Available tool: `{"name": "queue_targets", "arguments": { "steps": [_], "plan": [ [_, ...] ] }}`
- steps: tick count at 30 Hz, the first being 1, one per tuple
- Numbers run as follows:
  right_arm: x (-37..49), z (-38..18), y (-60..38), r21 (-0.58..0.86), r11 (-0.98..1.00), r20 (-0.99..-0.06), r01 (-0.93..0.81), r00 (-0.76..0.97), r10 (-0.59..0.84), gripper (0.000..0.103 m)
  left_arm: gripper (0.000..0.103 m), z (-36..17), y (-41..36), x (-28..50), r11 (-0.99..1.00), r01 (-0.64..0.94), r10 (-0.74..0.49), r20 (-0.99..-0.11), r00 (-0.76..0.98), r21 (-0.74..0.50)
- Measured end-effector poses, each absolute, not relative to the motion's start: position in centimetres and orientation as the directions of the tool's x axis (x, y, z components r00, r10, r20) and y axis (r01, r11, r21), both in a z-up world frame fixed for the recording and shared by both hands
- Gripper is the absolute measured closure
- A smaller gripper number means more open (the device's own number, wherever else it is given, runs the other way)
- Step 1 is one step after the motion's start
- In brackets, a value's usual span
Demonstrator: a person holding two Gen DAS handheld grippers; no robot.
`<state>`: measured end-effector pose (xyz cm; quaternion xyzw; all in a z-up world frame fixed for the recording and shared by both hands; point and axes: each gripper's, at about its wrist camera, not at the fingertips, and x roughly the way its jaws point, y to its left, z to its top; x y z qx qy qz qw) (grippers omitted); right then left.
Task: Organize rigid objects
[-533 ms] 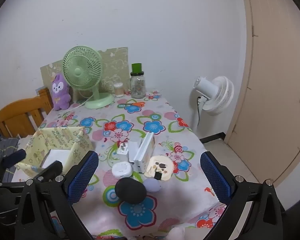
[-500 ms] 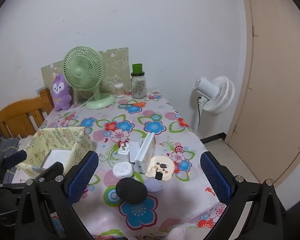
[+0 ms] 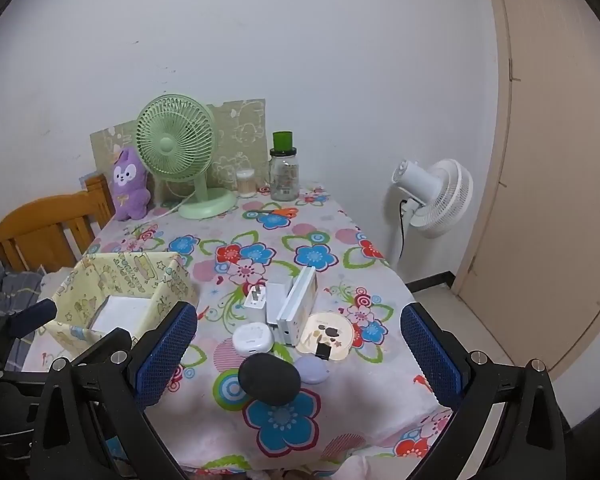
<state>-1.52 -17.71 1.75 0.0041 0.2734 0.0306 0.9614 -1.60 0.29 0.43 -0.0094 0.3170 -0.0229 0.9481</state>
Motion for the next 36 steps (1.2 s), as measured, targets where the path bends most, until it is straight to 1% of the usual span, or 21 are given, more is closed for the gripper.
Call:
{"name": "queue_targets", "arguments": {
  "steps": [3,10,13,19,23,27,32,36],
  "plan": [
    [-1.5,1.8,-17.8,0.023,0.998,-0.525,-0.052,0.849,0.057,0.000,0.000,0.5,0.1,-2.0,0.998,0.047,-0.057,-0.585,0.809,-0.033],
    [-1.8,1.7,-17.6,-0.001,0.999,-0.526,-0.044,0.850,0.037,0.000,0.000,-0.3,0.2,-1.9,1.000,-0.016,0.020,-0.607,0.795,0.011],
    [-1.7,1.6,-17.5,-0.005,0.999,-0.530,-0.046,0.847,0.037,0.000,0.000,-0.4,0.5,-2.2,1.000,-0.001,-0.003,-0.595,0.803,-0.006],
    [-1.7,1.2,-17.4,-0.002,0.999,-0.531,-0.050,0.846,0.041,0.000,0.000,-0.5,0.6,-2.2,1.000,0.001,-0.005,-0.585,0.811,-0.007],
    [-1.7,1.1,-17.3,-0.002,0.999,-0.533,-0.052,0.845,0.043,0.000,0.001,-0.6,0.6,-2.2,1.000,-0.024,0.021,-0.579,0.815,0.002],
    [-1.6,0.8,-17.2,0.010,0.998,-0.541,-0.058,0.839,0.054,0.000,0.002,-0.9,0.8,-2.1,1.000,-0.027,0.013,-0.584,0.812,-0.016],
    [-1.7,0.7,-17.1,0.013,0.998,-0.539,-0.061,0.840,0.058,0.000,0.002,-0.7,0.9,-2.5,0.999,-0.040,0.038,-0.568,0.822,0.010],
    [-1.7,0.8,-16.8,0.011,0.998,-0.536,-0.065,0.842,0.061,0.000,0.002,-0.7,1.2,-2.6,0.999,-0.037,0.025,-0.559,0.829,-0.010]
  ]
}}
